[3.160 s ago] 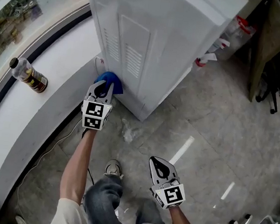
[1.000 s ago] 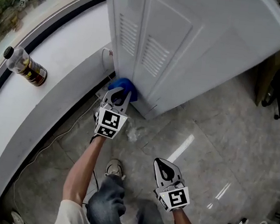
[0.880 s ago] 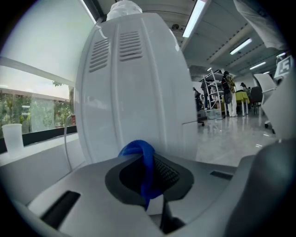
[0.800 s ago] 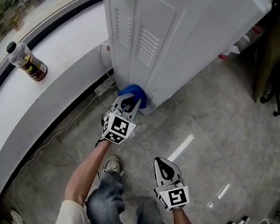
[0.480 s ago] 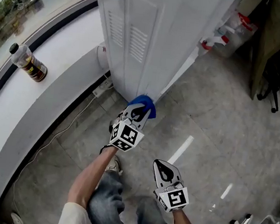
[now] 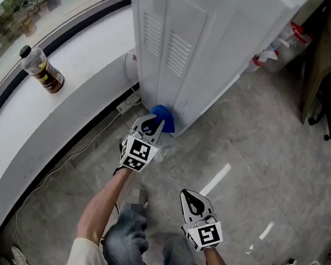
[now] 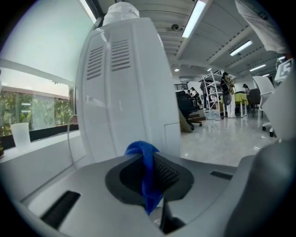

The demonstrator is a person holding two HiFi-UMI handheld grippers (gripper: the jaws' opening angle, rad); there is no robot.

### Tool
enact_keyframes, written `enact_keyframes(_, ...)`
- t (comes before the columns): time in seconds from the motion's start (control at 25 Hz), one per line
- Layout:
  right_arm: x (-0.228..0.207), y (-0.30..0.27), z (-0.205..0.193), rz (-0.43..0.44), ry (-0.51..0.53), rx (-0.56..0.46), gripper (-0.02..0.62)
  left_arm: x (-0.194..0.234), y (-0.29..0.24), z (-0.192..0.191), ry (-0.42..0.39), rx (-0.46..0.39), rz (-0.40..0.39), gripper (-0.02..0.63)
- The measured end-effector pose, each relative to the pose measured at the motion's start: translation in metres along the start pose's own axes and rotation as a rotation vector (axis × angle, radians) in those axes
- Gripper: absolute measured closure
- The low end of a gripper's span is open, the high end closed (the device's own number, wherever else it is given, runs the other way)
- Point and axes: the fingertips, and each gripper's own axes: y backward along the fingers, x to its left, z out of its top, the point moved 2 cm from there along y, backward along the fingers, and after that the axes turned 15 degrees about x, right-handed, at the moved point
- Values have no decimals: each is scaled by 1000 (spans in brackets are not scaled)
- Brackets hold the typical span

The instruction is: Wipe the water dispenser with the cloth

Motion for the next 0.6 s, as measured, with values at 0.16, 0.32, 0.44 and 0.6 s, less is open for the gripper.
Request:
enact_keyframes(0.16,-3,-20,6,6,-3,19,580,60,-11,-20,49,29,69,569)
enact_keyframes(0.32,-13,-42,15,-1,-3,43,580,116,-29,-44,91,64,131,569)
enact_keyframes(0.44,-21,-59,20,-6,-15,53,580,146,-44,-60,113,87,153,569)
enact_keyframes(0.6,-27,-77,28,-9,-7,72,580,162,-60,-71,119,99,149,569)
